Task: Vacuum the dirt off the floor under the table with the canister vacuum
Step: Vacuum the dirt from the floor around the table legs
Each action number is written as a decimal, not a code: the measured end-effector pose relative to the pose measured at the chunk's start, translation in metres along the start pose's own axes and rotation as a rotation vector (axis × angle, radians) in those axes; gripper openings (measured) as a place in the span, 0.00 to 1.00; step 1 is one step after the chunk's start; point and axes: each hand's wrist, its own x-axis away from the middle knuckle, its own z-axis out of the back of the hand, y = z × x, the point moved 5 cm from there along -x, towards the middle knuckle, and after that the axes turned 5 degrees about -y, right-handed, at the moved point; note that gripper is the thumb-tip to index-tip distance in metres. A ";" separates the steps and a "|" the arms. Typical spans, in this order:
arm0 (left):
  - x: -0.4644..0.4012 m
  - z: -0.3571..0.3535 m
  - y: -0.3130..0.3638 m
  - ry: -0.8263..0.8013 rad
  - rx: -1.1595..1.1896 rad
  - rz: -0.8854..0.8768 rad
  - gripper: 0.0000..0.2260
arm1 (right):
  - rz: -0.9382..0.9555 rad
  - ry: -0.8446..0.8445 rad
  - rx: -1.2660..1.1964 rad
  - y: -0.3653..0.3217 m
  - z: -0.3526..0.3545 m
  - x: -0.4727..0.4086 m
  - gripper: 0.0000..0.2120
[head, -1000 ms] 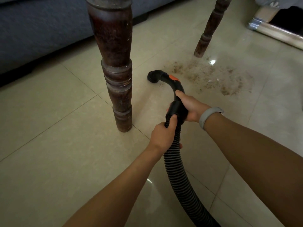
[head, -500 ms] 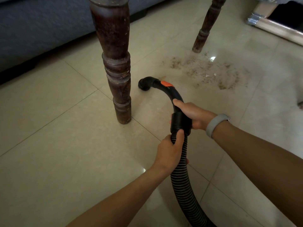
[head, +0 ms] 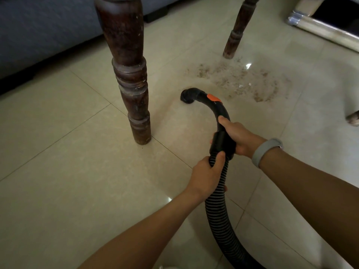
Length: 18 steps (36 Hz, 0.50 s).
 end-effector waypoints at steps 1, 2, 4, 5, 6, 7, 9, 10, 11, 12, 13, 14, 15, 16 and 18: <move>-0.002 0.002 0.000 0.003 -0.004 0.004 0.18 | 0.007 0.011 -0.014 -0.001 0.000 -0.003 0.17; -0.004 0.003 0.001 0.003 -0.008 0.010 0.19 | 0.013 0.024 -0.029 0.000 0.000 -0.006 0.17; -0.009 0.006 0.002 -0.004 -0.004 0.022 0.19 | 0.020 0.045 -0.051 0.000 0.001 -0.012 0.19; -0.012 0.008 0.002 -0.006 0.002 0.029 0.19 | 0.020 0.055 -0.059 0.000 0.001 -0.015 0.20; -0.014 0.010 0.002 -0.006 0.005 0.034 0.19 | 0.020 0.064 -0.064 0.000 0.001 -0.018 0.21; -0.017 0.012 0.003 -0.002 0.004 0.038 0.20 | 0.021 0.075 -0.068 -0.001 0.001 -0.021 0.21; -0.022 0.017 0.003 0.009 0.005 0.045 0.21 | 0.022 0.091 -0.070 -0.004 -0.002 -0.025 0.20; -0.024 0.020 0.004 0.017 0.009 0.048 0.22 | 0.020 0.089 -0.073 -0.006 -0.004 -0.028 0.20; -0.026 0.022 0.005 0.027 0.012 0.050 0.22 | 0.018 0.084 -0.075 -0.009 -0.006 -0.031 0.20; -0.028 0.025 0.006 0.036 0.014 0.051 0.22 | 0.016 0.079 -0.077 -0.012 -0.008 -0.033 0.21; -0.030 0.028 0.009 0.043 0.015 0.051 0.22 | 0.015 0.075 -0.078 -0.015 -0.009 -0.035 0.21; -0.032 0.030 0.010 0.048 0.017 0.052 0.22 | 0.015 0.070 -0.079 -0.018 -0.011 -0.037 0.22; -0.033 0.032 0.012 0.052 0.024 0.053 0.21 | 0.013 0.068 -0.076 -0.022 -0.012 -0.038 0.22; -0.034 0.033 0.015 0.056 0.032 0.055 0.21 | 0.013 0.065 -0.071 -0.025 -0.013 -0.039 0.22; -0.035 0.037 0.017 0.069 0.039 0.059 0.23 | 0.008 0.047 -0.071 -0.029 -0.016 -0.040 0.23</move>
